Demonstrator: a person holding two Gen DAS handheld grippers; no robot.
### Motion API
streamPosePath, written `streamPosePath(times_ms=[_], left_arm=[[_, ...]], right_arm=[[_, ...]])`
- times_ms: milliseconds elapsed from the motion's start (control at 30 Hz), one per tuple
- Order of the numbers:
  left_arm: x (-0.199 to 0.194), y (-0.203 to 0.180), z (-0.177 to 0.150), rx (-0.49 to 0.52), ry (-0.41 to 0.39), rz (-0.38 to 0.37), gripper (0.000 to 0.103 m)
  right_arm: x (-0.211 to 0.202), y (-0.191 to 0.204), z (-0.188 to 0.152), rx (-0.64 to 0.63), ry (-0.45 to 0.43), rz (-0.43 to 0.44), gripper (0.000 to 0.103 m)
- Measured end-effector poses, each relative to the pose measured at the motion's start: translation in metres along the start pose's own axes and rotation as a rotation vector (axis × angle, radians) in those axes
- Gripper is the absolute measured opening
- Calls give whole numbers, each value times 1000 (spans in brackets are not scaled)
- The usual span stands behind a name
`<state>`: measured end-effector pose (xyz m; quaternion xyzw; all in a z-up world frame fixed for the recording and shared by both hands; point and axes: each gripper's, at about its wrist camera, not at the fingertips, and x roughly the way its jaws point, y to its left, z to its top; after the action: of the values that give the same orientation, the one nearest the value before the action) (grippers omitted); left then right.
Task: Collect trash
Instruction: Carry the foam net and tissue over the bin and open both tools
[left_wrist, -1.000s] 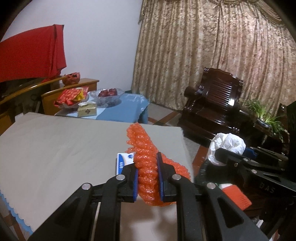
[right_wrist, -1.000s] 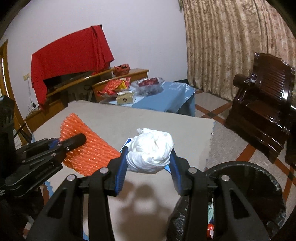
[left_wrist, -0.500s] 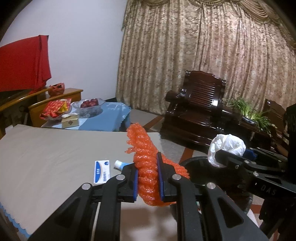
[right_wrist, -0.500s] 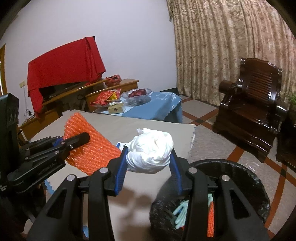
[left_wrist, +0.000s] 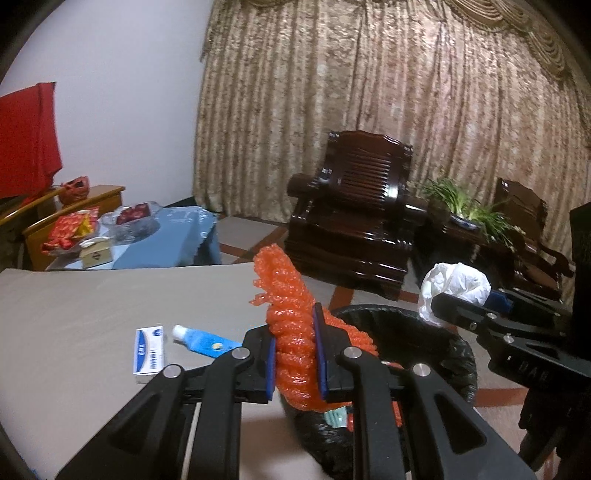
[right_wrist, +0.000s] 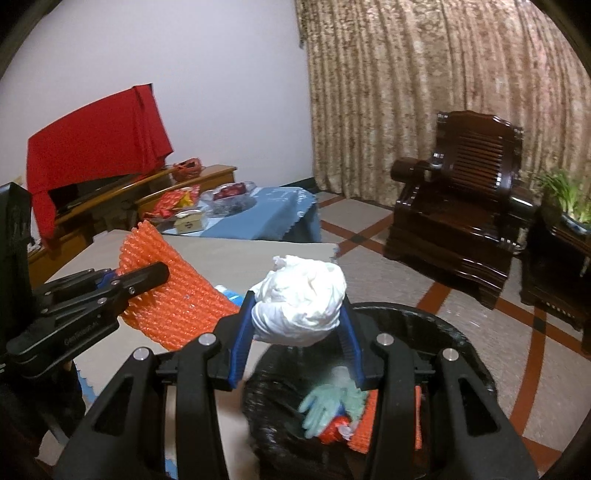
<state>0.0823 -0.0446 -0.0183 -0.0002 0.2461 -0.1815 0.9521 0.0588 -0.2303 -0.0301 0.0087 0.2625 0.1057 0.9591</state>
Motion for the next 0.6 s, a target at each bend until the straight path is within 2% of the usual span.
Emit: streamPosePath(times_ms=[333,600], left_arm=[[36,-38,-11,61,61,-75,17],[72,-64,-21,90,116,-125,17]], right_arm=[[-4,-53,-25,67,35,-113,42],[6,-80,-49,90,91,-183,42]])
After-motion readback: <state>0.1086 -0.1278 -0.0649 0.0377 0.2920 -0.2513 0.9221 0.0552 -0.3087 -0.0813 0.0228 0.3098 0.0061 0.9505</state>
